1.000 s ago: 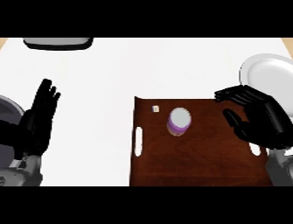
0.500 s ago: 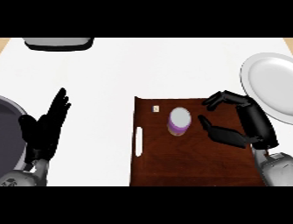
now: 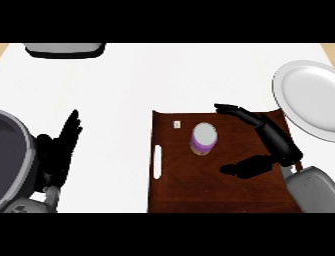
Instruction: Pick the can from the tray and place it in the plate
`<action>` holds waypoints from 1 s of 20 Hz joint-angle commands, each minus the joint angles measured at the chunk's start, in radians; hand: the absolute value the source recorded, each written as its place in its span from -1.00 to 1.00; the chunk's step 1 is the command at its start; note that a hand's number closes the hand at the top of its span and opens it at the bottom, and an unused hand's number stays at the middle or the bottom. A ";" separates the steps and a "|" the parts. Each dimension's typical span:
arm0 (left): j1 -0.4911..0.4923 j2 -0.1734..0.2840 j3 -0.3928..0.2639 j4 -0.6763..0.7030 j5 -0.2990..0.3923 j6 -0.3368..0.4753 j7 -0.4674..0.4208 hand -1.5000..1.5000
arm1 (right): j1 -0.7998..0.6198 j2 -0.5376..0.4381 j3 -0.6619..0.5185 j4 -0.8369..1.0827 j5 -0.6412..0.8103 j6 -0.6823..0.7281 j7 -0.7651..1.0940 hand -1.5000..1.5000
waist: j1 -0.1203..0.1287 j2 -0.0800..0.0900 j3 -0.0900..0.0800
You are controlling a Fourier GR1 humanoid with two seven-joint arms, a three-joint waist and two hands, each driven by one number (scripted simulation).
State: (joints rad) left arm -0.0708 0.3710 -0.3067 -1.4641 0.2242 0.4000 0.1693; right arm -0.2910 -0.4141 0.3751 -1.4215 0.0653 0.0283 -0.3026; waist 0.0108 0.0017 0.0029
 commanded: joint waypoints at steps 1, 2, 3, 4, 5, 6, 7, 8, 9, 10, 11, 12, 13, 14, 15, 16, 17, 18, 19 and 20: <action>-0.017 -0.016 0.002 0.014 -0.013 0.015 0.026 0.00 | -0.070 -0.077 0.036 0.006 0.157 -0.013 0.072 -1.00 | -0.007 -0.003 -0.004; -0.003 -0.014 0.011 0.029 0.007 -0.014 0.006 0.00 | -0.102 -0.081 0.048 0.034 0.185 0.000 0.099 -1.00 | -0.001 -0.001 -0.004; -0.035 -0.014 0.022 0.039 -0.009 0.003 0.017 0.00 | -0.112 -0.114 0.049 -0.037 0.182 0.039 0.173 -1.00 | -0.013 -0.004 -0.005; -0.027 -0.009 0.029 0.056 0.004 -0.025 0.001 0.00 | -0.158 -0.088 0.078 0.018 0.228 0.040 0.188 -1.00 | -0.002 -0.001 -0.004; 0.058 0.008 0.006 -0.027 -0.018 -0.002 -0.001 0.00 | -0.161 -0.121 0.071 -0.039 0.218 0.082 0.247 -1.00 | 0.003 -0.007 -0.004; -0.010 -0.041 0.001 0.058 -0.027 0.002 -0.015 0.00 | -0.243 -0.072 0.092 -0.012 0.235 0.105 0.321 -1.00 | -0.001 -0.002 -0.005; -0.015 -0.011 0.020 0.018 -0.013 -0.005 0.031 0.00 | -0.234 -0.109 0.101 -0.038 0.230 0.161 0.363 -1.00 | -0.004 -0.004 -0.004; -0.008 -0.040 0.008 0.031 -0.020 -0.003 0.004 0.00 | -0.232 -0.079 0.134 -0.086 0.249 0.171 0.417 -1.00 | -0.008 -0.005 -0.005; 0.010 0.000 0.012 -0.020 -0.029 0.002 0.042 0.00 | -0.246 -0.119 0.125 -0.062 0.229 0.241 0.432 -1.00 | -0.002 -0.006 -0.004; 0.012 -0.033 0.010 0.030 -0.024 -0.013 -0.019 0.00 | -0.280 -0.058 0.168 -0.050 0.243 0.259 0.502 -1.00 | 0.001 -0.003 -0.005; -0.007 -0.024 0.030 0.041 -0.018 -0.017 -0.002 0.00 | -0.273 -0.081 0.156 -0.039 0.225 0.306 0.491 -1.00 | -0.004 -0.002 -0.004; 0.000 -0.042 0.012 0.042 -0.041 0.006 0.003 0.00 | -0.282 -0.070 0.164 -0.029 0.220 0.340 0.512 -1.00 | -0.004 -0.002 -0.004; 0.011 -0.027 0.024 0.022 -0.015 -0.027 0.000 0.00 | -0.302 -0.048 0.187 0.002 0.227 0.367 0.533 -1.00 | 0.003 -0.002 -0.004; -0.045 -0.049 0.036 0.084 -0.033 -0.017 0.004 0.00 | -0.326 -0.053 0.149 -0.026 0.202 0.413 0.558 -1.00 | -0.009 -0.001 -0.004; -0.001 -0.048 0.038 0.067 -0.027 -0.031 -0.028 0.00 | -0.293 -0.062 0.166 -0.019 0.226 0.420 0.548 -1.00 | -0.007 -0.002 -0.004; -0.003 -0.020 0.056 0.046 -0.016 -0.057 -0.002 0.00 | -0.322 -0.011 0.171 0.015 0.235 0.429 0.575 -1.00 | -0.002 -0.002 -0.003; -0.013 -0.051 0.050 0.075 -0.045 -0.034 -0.028 0.00 | -0.281 -0.008 0.171 -0.050 0.236 0.446 0.613 -1.00 | -0.010 -0.003 -0.003; 0.002 -0.058 0.037 0.028 -0.059 -0.021 0.008 0.00 | -0.355 0.047 0.144 0.076 0.261 0.445 0.584 -1.00 | -0.001 -0.001 -0.003; 0.000 -0.038 0.071 0.026 -0.052 -0.052 0.012 0.00 | -0.290 0.008 0.132 0.025 0.289 0.460 0.548 -1.00 | -0.006 -0.002 -0.003; 0.062 -0.055 0.045 -0.002 -0.054 -0.057 -0.024 0.00 | -0.321 0.054 0.135 0.062 0.303 0.455 0.591 -1.00 | -0.002 -0.002 -0.003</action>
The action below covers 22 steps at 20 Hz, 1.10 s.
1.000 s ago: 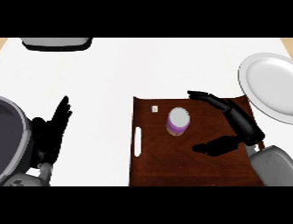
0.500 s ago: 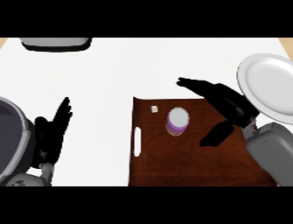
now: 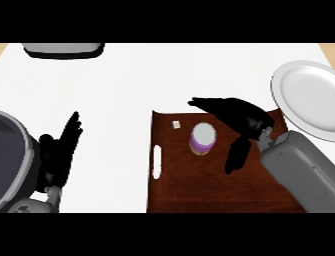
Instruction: Pick the can from the tray and place it in the plate
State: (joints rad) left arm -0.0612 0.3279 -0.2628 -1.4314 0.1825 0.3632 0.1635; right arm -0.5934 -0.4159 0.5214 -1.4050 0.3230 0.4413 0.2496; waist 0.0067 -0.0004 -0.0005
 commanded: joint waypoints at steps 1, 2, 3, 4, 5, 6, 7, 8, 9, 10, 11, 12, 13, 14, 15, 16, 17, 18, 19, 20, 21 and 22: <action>0.056 -0.011 0.001 -0.081 -0.020 -0.016 0.036 0.00 | 0.068 0.047 -0.002 -0.013 0.081 0.013 0.011 -1.00 | -0.002 -0.001 0.001; -0.030 -0.005 0.052 0.002 -0.006 -0.041 0.031 0.00 | -0.048 0.069 -0.057 0.066 0.046 0.092 0.037 -1.00 | -0.001 0.001 0.000; -0.011 -0.019 0.035 -0.021 -0.037 -0.023 0.054 0.00 | 0.034 0.076 -0.025 0.055 0.105 0.053 -0.015 -1.00 | -0.003 0.000 0.001; -0.005 -0.009 0.070 0.003 -0.013 -0.054 0.023 0.00 | -0.032 0.094 -0.044 0.105 0.110 0.085 -0.011 -1.00 | 0.000 0.001 0.000; 0.003 -0.017 0.052 -0.007 -0.034 -0.051 0.038 0.00 | -0.035 0.069 -0.076 0.101 0.096 0.134 -0.025 -1.00 | -0.001 0.001 0.000; 0.021 -0.022 0.068 0.004 -0.024 -0.072 -0.016 0.00 | -0.023 0.118 -0.050 0.186 0.164 0.050 -0.076 -1.00 | 0.002 0.002 0.000; 0.010 -0.084 0.031 0.041 -0.066 -0.030 -0.018 0.00 | 0.004 0.120 -0.063 0.143 0.166 0.059 -0.077 -1.00 | -0.002 0.001 0.000; -0.010 -0.030 0.069 -0.027 -0.051 -0.075 0.064 0.00 | 0.013 0.128 -0.082 0.071 0.161 0.113 -0.026 -1.00 | -0.004 0.000 0.001; 0.009 -0.052 0.071 -0.026 -0.071 -0.048 0.044 0.00 | 0.047 0.098 -0.087 0.078 0.183 0.119 -0.080 -1.00 | -0.004 0.000 0.001; 0.011 -0.055 0.085 0.013 -0.056 -0.079 -0.012 0.00 | -0.010 0.142 -0.078 0.200 0.226 0.080 -0.116 -1.00 | 0.000 0.001 0.000; -0.035 -0.061 0.096 0.062 -0.059 -0.095 0.008 0.00 | -0.017 0.144 -0.091 0.205 0.228 0.102 -0.137 -1.00 | -0.002 0.002 0.000; 0.073 -0.034 0.063 -0.133 -0.086 -0.053 0.095 0.00 | 0.050 0.128 -0.092 0.070 0.212 0.136 -0.054 -1.00 | -0.002 -0.002 0.001; 0.067 -0.072 0.073 -0.048 -0.102 -0.056 0.024 0.00 | 0.066 0.126 -0.110 0.062 0.225 0.152 -0.075 -1.00 | -0.004 -0.001 0.000; 0.024 -0.031 0.110 -0.077 -0.081 -0.097 0.082 0.00 | 0.021 0.174 -0.111 0.153 0.261 0.117 -0.097 -1.00 | -0.001 0.000 0.001; -0.027 -0.067 0.100 0.022 -0.104 -0.084 0.032 0.00 | -0.054 0.178 -0.135 0.245 0.250 0.148 -0.116 -1.00 | 0.000 0.002 0.000; -0.009 -0.077 0.108 -0.043 -0.112 -0.078 0.079 0.00 | 0.047 0.169 -0.136 0.114 0.270 0.156 -0.094 -1.00 | -0.005 0.000 0.001; 0.040 -0.082 0.086 -0.033 -0.119 -0.088 0.014 0.00 | -0.040 0.240 -0.148 0.178 0.256 0.162 -0.033 -1.00 | 0.000 0.000 0.000; 0.046 -0.058 0.132 -0.056 -0.086 -0.136 0.047 0.00 | 0.031 0.197 -0.156 0.126 0.281 0.168 -0.088 -1.00 | -0.003 0.000 0.000; 0.007 -0.064 0.142 -0.058 -0.088 -0.115 0.096 0.00 | 0.062 0.221 -0.125 0.138 0.315 0.115 -0.098 -1.00 | -0.003 0.000 0.001; 0.059 -0.090 0.087 -0.132 -0.141 -0.073 0.115 0.00 | -0.018 0.247 -0.164 0.211 0.305 0.148 -0.082 -1.00 | 0.001 0.000 0.001; 0.014 -0.092 0.135 0.006 -0.124 -0.121 0.024 0.00 | 0.042 0.248 -0.131 0.186 0.351 0.106 -0.115 -1.00 | -0.003 0.001 0.000; 0.026 -0.107 0.097 -0.122 -0.151 -0.077 0.131 0.00 | 0.042 0.262 -0.142 0.155 0.338 0.128 -0.097 -1.00 | -0.003 0.000 0.001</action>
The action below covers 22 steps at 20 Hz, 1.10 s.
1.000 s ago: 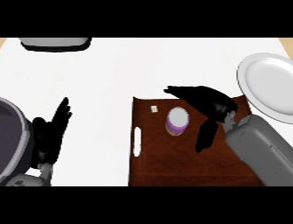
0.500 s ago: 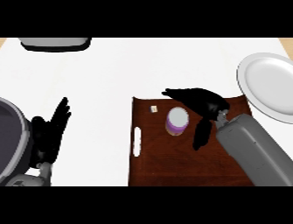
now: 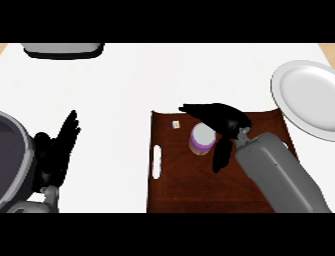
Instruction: Pick the can from the tray and place it in the plate
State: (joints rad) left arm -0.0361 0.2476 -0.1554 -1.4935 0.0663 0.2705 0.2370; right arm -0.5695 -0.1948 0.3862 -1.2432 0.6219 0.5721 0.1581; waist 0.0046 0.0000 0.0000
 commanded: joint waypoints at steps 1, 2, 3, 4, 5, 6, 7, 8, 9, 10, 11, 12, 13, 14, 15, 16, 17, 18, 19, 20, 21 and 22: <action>0.038 -0.054 -0.022 0.018 -0.057 0.018 -0.033 0.00 | 0.020 0.013 -0.018 0.047 0.065 -0.024 -0.056 -1.00 | 0.000 0.000 0.000; -0.050 -0.018 0.027 0.051 -0.024 -0.033 0.016 0.00 | 0.002 0.056 0.004 0.105 0.091 -0.048 -0.063 -1.00 | 0.000 0.001 0.000; 0.039 -0.042 -0.015 -0.065 -0.065 0.017 0.034 0.00 | 0.056 0.016 -0.014 0.001 0.066 0.029 -0.033 -1.00 | -0.001 -0.001 0.000; 0.006 -0.041 0.028 0.017 -0.028 -0.016 -0.012 0.00 | -0.058 0.086 -0.018 0.131 0.102 -0.014 -0.033 -1.00 | 0.003 0.001 0.000; 0.011 -0.065 0.022 0.052 -0.049 -0.013 -0.059 0.00 | 0.008 0.054 -0.013 0.101 0.127 -0.026 -0.066 1.00 | 0.000 0.001 0.000; -0.022 -0.059 0.026 0.074 -0.046 -0.019 -0.044 0.00 | 0.066 0.017 0.039 0.069 0.152 -0.068 -0.148 1.00 | -0.003 0.001 0.000; 0.031 -0.066 -0.008 -0.015 -0.060 -0.006 -0.021 0.00 | -0.076 0.013 -0.026 0.195 0.140 -0.058 -0.202 1.00 | 0.007 0.002 0.000; -0.046 -0.041 0.066 0.090 -0.040 -0.025 -0.043 0.00 | -0.011 0.013 -0.002 0.155 0.168 -0.108 -0.221 1.00 | 0.000 0.002 0.000; 0.024 -0.017 0.059 -0.010 -0.027 -0.049 -0.012 0.00 | 0.001 0.020 -0.005 0.135 0.176 -0.118 -0.226 1.00 | 0.003 0.000 0.000; 0.011 -0.076 0.041 0.078 -0.049 -0.030 -0.084 0.00 | 0.032 0.002 -0.008 0.064 0.175 -0.079 -0.217 1.00 | -0.003 0.000 0.000; 0.007 -0.056 0.050 0.024 -0.046 -0.050 -0.019 0.00 | -0.009 0.015 -0.040 0.116 0.194 -0.085 -0.223 1.00 | 0.000 0.000 0.000; -0.013 -0.063 0.042 0.031 -0.079 -0.019 -0.020 0.00 | 0.047 0.011 -0.013 0.063 0.209 -0.123 -0.233 1.00 | -0.003 0.000 0.000; -0.024 -0.079 0.047 0.091 -0.060 -0.048 -0.060 0.00 | -0.004 0.071 -0.016 0.158 0.236 -0.167 -0.229 1.00 | 0.000 0.001 0.000; -0.003 -0.083 0.039 0.033 -0.065 -0.029 -0.026 0.00 | -0.081 0.018 -0.083 0.173 0.206 -0.111 -0.247 1.00 | 0.003 0.001 0.000; -0.001 -0.024 0.081 0.030 -0.038 -0.086 -0.020 0.00 | -0.068 0.038 -0.063 0.199 0.244 -0.167 -0.249 1.00 | 0.004 0.001 0.000; -0.011 -0.067 0.057 0.061 -0.072 -0.039 -0.023 0.00 | -0.026 0.009 -0.066 0.208 0.263 -0.235 -0.296 1.00 | 0.002 0.002 0.000; -0.017 -0.030 0.101 0.070 -0.030 -0.083 -0.056 0.00 | 0.010 0.023 -0.071 0.107 0.255 -0.239 -0.223 1.00 | -0.004 0.000 0.000; 0.012 -0.049 0.067 0.013 -0.060 -0.056 -0.028 0.00 | -0.005 0.005 -0.095 0.128 0.260 -0.257 -0.242 1.00 | 0.000 0.000 0.000; -0.033 -0.051 0.069 0.046 -0.063 -0.058 -0.007 0.00 | 0.044 -0.051 -0.115 0.129 0.252 -0.279 -0.300 1.00 | -0.006 0.000 0.000; 0.009 -0.076 0.060 0.066 -0.070 -0.046 -0.061 0.00 | 0.033 -0.053 -0.144 0.136 0.248 -0.286 -0.281 1.00 | -0.004 0.000 0.000; -0.022 -0.067 0.063 0.052 -0.065 -0.051 -0.017 0.00 | 0.055 -0.113 -0.180 0.146 0.227 -0.295 -0.338 1.00 | -0.007 0.001 0.000; -0.004 -0.026 0.101 0.050 -0.034 -0.084 -0.030 0.00 | 0.115 -0.170 -0.202 0.129 0.211 -0.312 -0.388 1.00 | -0.012 0.000 0.000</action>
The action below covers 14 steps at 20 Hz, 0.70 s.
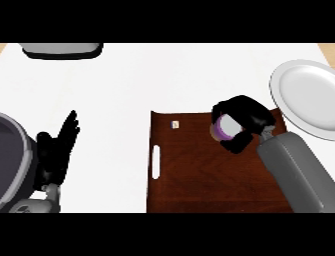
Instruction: Pick the can from the tray and place it in the plate
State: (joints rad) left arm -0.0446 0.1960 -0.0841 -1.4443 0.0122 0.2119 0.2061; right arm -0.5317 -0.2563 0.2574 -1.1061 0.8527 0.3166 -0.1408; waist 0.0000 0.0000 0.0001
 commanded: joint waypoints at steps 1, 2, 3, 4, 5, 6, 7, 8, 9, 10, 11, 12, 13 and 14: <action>-0.003 -0.033 -0.019 0.003 -0.021 0.022 0.002 0.00 | 0.045 -0.133 -0.121 0.046 -0.035 -0.076 -0.127 1.00 | -0.003 0.002 0.001; 0.024 -0.037 -0.031 -0.016 -0.032 0.032 0.007 0.00 | 0.066 -0.164 -0.149 -0.021 -0.048 -0.077 -0.108 1.00 | -0.010 -0.002 0.001; 0.023 0.009 0.005 -0.038 0.009 -0.019 0.020 0.00 | 0.116 -0.119 -0.129 -0.025 0.003 -0.190 -0.081 1.00 | -0.005 -0.002 0.001; 0.016 -0.017 -0.009 -0.024 -0.006 0.000 0.002 0.00 | 0.113 -0.150 -0.162 -0.049 -0.016 -0.197 -0.109 1.00 | -0.009 -0.002 0.000; -0.036 -0.018 0.021 0.049 -0.004 0.006 -0.003 0.00 | 0.123 -0.152 -0.170 -0.116 -0.034 -0.168 -0.095 1.00 | -0.016 -0.002 0.000; -0.026 -0.019 0.004 0.038 -0.027 0.014 -0.004 0.00 | 0.112 -0.178 -0.191 -0.171 -0.050 -0.135 -0.081 1.00 | -0.016 -0.004 -0.001; -0.035 -0.042 -0.004 0.049 -0.034 0.029 -0.001 0.00 | 0.112 -0.169 -0.211 -0.130 -0.046 -0.195 -0.120 1.00 | -0.009 -0.001 0.000; -0.040 -0.011 0.004 -0.010 -0.022 0.002 0.038 0.00 | 0.112 -0.156 -0.225 -0.164 -0.069 -0.177 -0.109 1.00 | -0.005 -0.002 0.000; 0.052 -0.004 0.005 -0.009 -0.012 -0.018 -0.039 0.00 | 0.153 -0.184 -0.253 -0.267 -0.110 -0.133 -0.082 1.00 | -0.011 -0.006 -0.001; 0.047 -0.016 0.005 -0.013 -0.009 -0.008 -0.031 0.00 | 0.123 -0.172 -0.297 -0.250 -0.138 -0.155 -0.078 1.00 | -0.009 -0.005 0.000; 0.007 -0.008 0.021 0.007 -0.016 0.008 0.002 0.00 | 0.154 -0.164 -0.320 -0.306 -0.146 -0.214 -0.083 1.00 | -0.024 -0.007 0.000; -0.003 -0.032 0.017 0.047 -0.025 0.024 -0.033 0.00 | 0.122 -0.165 -0.357 -0.319 -0.157 -0.225 -0.049 1.00 | -0.026 -0.006 -0.001; 0.060 -0.038 -0.019 -0.029 -0.034 0.019 -0.017 0.00 | 0.168 -0.185 -0.383 -0.331 -0.145 -0.260 -0.052 1.00 | -0.015 -0.007 0.000; 0.045 -0.048 -0.021 -0.019 -0.037 0.025 -0.020 0.00 | 0.114 -0.172 -0.413 -0.324 -0.156 -0.269 -0.010 1.00 | -0.010 -0.005 0.000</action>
State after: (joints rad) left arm -0.0211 0.1683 -0.0866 -1.4453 -0.0118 0.2249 0.1917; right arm -0.4038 -0.4219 -0.0580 -1.3696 0.7300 0.1068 -0.1993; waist -0.0143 -0.0051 0.0000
